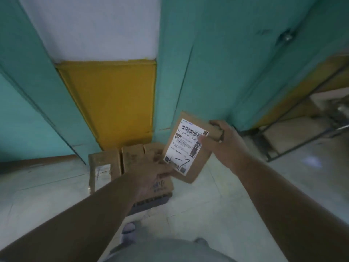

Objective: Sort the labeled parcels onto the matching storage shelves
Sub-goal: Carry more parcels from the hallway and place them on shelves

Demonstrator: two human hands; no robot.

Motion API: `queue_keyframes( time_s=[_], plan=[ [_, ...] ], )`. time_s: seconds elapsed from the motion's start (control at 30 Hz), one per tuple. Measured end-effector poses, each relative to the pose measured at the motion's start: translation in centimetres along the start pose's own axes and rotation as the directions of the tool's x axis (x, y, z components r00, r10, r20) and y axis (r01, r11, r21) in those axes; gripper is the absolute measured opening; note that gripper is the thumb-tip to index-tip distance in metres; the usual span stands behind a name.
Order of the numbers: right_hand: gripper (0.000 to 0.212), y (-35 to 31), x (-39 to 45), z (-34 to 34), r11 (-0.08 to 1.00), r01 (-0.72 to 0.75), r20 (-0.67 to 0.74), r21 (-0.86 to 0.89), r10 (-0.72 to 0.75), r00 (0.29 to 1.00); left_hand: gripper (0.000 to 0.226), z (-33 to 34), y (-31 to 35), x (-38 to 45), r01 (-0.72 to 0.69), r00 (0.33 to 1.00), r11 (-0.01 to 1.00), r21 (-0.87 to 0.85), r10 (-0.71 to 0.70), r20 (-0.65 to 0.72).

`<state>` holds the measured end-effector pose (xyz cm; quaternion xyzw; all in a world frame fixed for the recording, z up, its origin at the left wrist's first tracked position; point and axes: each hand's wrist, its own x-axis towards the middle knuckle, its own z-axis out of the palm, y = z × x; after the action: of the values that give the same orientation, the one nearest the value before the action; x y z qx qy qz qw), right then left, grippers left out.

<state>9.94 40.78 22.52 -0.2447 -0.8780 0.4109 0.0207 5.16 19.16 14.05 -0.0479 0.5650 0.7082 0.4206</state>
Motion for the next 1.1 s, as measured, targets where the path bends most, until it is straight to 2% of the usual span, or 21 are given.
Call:
queue_keyframes(
  time_s=[0.1, 0.17, 0.37, 0.53, 0.63, 0.73, 0.8, 0.9, 1.0, 1.1],
  plan=[
    [0.052, 3.4, -1.2, -4.2, 0.996, -0.02, -0.011, 0.086, 0.021, 1.0, 0.071, 4.5, -0.7, 0.9, -0.055, 0.995, 0.981, 0.185, 0.04, 0.087],
    [0.057, 6.5, -1.8, -7.4, 0.997, -0.007, -0.062, 0.073, 0.011, 0.998, 0.077, 8.6, -1.6, 1.7, -0.083, 0.99, 0.955, 0.286, 0.045, 0.136],
    [0.071, 16.8, -4.1, -20.2, 0.999, -0.028, -0.265, -0.027, 0.02, 0.964, 0.057, 27.0, -7.0, 4.2, -0.16, 0.976, 0.92, 0.357, 0.094, 0.195],
    [0.078, 22.8, -4.1, -29.8, 0.996, -0.066, -0.242, -0.054, 0.051, 0.969, 0.049, 38.1, -8.6, 6.1, -0.207, 0.968, 0.868, 0.452, 0.113, 0.226],
    [0.069, 26.4, -2.2, -33.7, 0.995, -0.09, -0.269, -0.041, 0.076, 0.96, 0.049, 42.8, -8.0, 8.9, -0.241, 0.963, 0.831, 0.502, 0.14, 0.232],
    [0.057, 31.0, 0.3, -36.7, 0.988, -0.131, -0.301, 0.087, 0.151, 0.942, 0.048, 47.6, -8.3, 13.4, -0.258, 0.958, 0.799, 0.543, 0.139, 0.252],
    [0.053, 34.2, 1.2, -39.5, 0.975, -0.182, -0.359, 0.126, 0.216, 0.908, 0.044, 51.6, -8.8, 16.7, -0.274, 0.944, 0.779, 0.564, 0.107, 0.312],
    [0.051, 38.5, -0.1, -45.6, 0.928, -0.338, -0.431, 0.154, 0.371, 0.823, 0.039, 59.9, -10.2, 20.2, -0.314, 0.896, 0.718, 0.62, 0.009, 0.444],
    [0.053, 42.9, -2.5, -52.1, 0.877, -0.429, -0.538, 0.215, 0.473, 0.698, 0.042, 68.7, -11.1, 22.4, -0.368, 0.799, 0.682, 0.632, -0.116, 0.59],
    [0.052, 47.7, -4.8, -57.0, 0.824, -0.463, -0.604, 0.326, 0.558, 0.568, 0.042, 77.0, -12.6, 24.7, -0.427, 0.706, 0.623, 0.656, -0.224, 0.672]
  ],
)
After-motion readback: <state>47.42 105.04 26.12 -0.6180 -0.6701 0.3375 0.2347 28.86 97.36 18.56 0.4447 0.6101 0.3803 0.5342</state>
